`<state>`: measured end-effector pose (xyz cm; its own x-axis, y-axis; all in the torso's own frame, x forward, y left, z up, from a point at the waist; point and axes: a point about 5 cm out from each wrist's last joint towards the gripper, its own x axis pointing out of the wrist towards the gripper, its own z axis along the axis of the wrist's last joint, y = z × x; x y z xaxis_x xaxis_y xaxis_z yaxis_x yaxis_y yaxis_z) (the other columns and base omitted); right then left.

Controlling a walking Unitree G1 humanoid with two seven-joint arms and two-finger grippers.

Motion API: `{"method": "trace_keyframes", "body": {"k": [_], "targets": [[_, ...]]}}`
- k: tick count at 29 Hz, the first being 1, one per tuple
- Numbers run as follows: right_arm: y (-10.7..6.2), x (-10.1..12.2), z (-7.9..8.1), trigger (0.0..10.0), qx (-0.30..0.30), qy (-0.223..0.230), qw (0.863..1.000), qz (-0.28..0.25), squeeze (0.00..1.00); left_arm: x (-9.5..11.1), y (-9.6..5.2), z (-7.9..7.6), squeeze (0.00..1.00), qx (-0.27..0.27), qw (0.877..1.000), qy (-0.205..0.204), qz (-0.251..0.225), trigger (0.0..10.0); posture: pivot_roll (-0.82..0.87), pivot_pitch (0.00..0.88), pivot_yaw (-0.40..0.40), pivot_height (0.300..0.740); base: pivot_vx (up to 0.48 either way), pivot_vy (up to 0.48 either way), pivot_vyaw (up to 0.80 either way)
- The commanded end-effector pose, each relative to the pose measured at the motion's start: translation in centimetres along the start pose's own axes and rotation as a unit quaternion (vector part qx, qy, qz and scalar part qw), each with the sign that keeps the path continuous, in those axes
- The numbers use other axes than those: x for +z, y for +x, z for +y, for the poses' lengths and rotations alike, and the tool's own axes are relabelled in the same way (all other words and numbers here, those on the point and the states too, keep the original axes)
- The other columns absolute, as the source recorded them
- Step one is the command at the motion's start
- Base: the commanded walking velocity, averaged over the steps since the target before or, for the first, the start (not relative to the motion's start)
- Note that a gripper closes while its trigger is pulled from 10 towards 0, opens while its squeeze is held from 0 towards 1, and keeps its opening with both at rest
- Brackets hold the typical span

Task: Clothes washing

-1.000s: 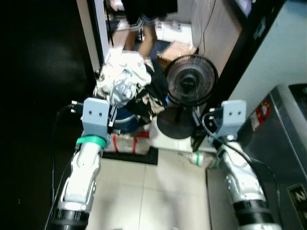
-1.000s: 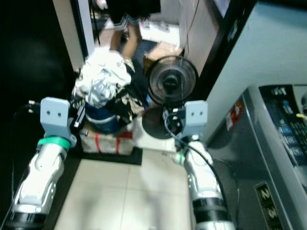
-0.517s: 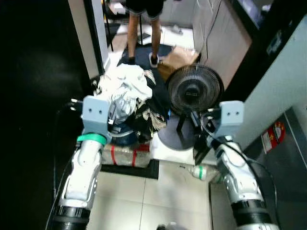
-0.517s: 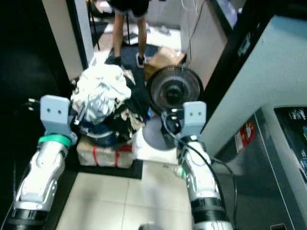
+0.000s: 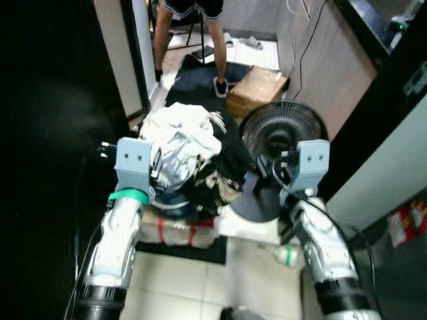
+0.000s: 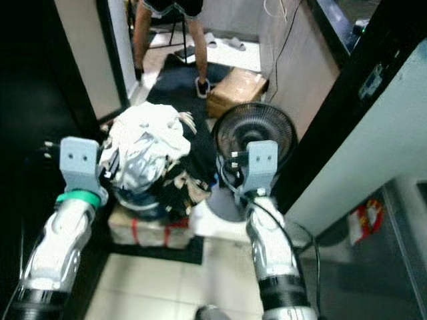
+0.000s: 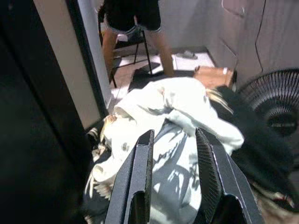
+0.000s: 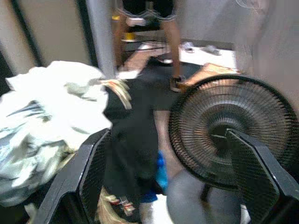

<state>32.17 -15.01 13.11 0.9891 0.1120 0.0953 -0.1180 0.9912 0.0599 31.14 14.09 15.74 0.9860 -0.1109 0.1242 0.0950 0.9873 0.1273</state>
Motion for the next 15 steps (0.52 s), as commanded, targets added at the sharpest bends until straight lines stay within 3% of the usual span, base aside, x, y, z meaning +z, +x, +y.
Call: {"method": "trace_keyframes", "body": {"k": [1, 15], "targets": [[-0.29, -0.44, 0.34, 10.0, 0.006, 0.009, 1.0, 0.008, 0.0, -1.07, -0.37, 0.4, 0.0, 0.006, 1.0, -0.006, 0.025, 10.0, -0.03, 0.0, -0.013, 0.74, 0.0, 0.0, 0.0], [-0.08, -0.4, 0.55, 10.0, 0.01, 0.01, 1.0, 0.008, 0.0, -1.0, -0.28, 0.39, 0.0, 0.007, 1.0, 0.003, 0.02, 10.0, -0.02, 0.0, -0.014, 0.74, 0.0, 0.0, 0.0]]}}
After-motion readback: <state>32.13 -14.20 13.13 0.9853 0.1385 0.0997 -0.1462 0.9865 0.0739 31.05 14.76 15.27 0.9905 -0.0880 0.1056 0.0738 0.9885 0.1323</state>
